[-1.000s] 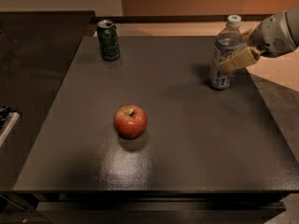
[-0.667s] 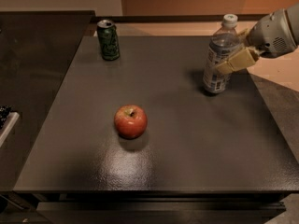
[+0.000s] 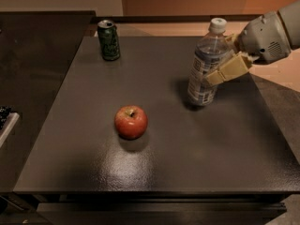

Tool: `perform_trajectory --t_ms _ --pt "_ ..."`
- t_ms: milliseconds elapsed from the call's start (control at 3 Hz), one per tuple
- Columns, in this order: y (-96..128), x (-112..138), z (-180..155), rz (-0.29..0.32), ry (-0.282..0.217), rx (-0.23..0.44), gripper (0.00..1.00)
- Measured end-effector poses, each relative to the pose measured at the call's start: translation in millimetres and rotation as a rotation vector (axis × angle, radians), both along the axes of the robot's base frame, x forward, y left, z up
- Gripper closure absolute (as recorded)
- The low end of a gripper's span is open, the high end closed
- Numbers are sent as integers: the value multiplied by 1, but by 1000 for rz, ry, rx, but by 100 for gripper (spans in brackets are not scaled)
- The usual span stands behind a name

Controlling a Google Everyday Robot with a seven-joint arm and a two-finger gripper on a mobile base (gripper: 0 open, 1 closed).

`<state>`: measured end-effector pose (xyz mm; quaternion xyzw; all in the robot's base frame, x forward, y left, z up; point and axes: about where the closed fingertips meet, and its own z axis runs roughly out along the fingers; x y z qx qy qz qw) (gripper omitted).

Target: Move blue plastic bottle near apple

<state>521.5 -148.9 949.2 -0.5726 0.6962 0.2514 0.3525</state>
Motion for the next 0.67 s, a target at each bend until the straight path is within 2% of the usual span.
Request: perform_trajectory --t_ms 667 --pt "43 -38 -3 136 16 40 100"
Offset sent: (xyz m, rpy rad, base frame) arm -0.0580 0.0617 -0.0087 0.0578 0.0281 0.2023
